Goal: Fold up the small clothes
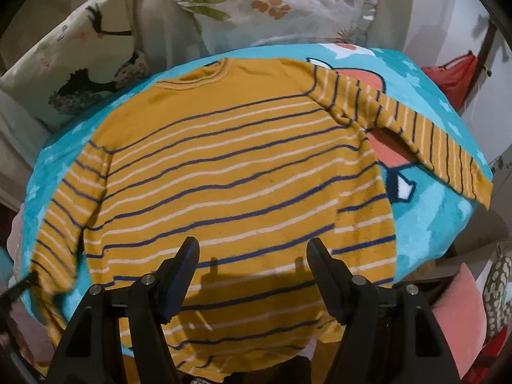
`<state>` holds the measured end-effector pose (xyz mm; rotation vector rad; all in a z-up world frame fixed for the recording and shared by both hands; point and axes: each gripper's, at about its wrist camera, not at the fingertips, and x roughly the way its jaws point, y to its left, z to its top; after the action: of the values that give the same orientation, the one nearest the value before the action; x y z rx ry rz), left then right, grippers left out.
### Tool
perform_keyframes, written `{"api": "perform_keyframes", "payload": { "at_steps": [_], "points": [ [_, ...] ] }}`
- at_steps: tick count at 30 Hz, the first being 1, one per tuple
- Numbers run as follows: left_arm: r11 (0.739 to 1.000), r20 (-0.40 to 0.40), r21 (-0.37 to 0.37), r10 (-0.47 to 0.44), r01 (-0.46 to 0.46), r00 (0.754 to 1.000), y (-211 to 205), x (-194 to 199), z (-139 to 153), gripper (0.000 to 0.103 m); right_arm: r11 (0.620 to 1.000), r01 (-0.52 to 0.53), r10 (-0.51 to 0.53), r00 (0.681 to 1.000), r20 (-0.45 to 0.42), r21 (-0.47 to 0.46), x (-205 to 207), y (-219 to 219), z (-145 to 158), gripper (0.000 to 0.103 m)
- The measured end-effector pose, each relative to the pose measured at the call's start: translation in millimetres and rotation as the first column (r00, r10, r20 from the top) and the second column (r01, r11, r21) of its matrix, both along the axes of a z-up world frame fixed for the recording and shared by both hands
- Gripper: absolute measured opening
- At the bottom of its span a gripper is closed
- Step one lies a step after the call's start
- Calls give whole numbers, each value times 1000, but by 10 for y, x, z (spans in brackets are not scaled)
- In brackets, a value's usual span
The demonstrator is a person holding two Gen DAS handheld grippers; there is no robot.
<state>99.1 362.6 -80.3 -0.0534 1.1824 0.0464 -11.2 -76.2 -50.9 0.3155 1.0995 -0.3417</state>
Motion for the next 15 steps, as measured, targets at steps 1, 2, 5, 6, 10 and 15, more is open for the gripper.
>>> {"api": "perform_keyframes", "payload": {
  "at_steps": [1, 2, 5, 6, 10, 15],
  "points": [
    [1000, 6, 8, 27, -28, 1000, 111, 85, 32, 5, 1000, 6, -6, 1000, -1, 5, -3, -23, -9, 74],
    [998, 14, 25, 51, -52, 999, 180, 158, 72, 5, 1000, 13, -13, 1000, -4, 10, -10, -49, -24, 74],
    [986, 66, 117, 115, -122, 991, 368, 277, 234, 5, 999, 30, -30, 1000, -11, 20, -41, -109, -72, 74],
    [988, 77, 87, 123, -129, 989, 401, 303, 293, 5, 999, 34, -34, 999, -13, 23, -49, -123, -82, 74],
    [992, 115, 31, 121, -125, 986, 393, 150, 511, 22, 998, 56, -56, 998, -8, 5, -83, -227, -74, 74],
    [996, 173, -23, 93, -90, 981, -54, -94, 731, 51, 988, 152, -152, 988, 18, 27, -188, -756, -64, 74]
  ]
}}
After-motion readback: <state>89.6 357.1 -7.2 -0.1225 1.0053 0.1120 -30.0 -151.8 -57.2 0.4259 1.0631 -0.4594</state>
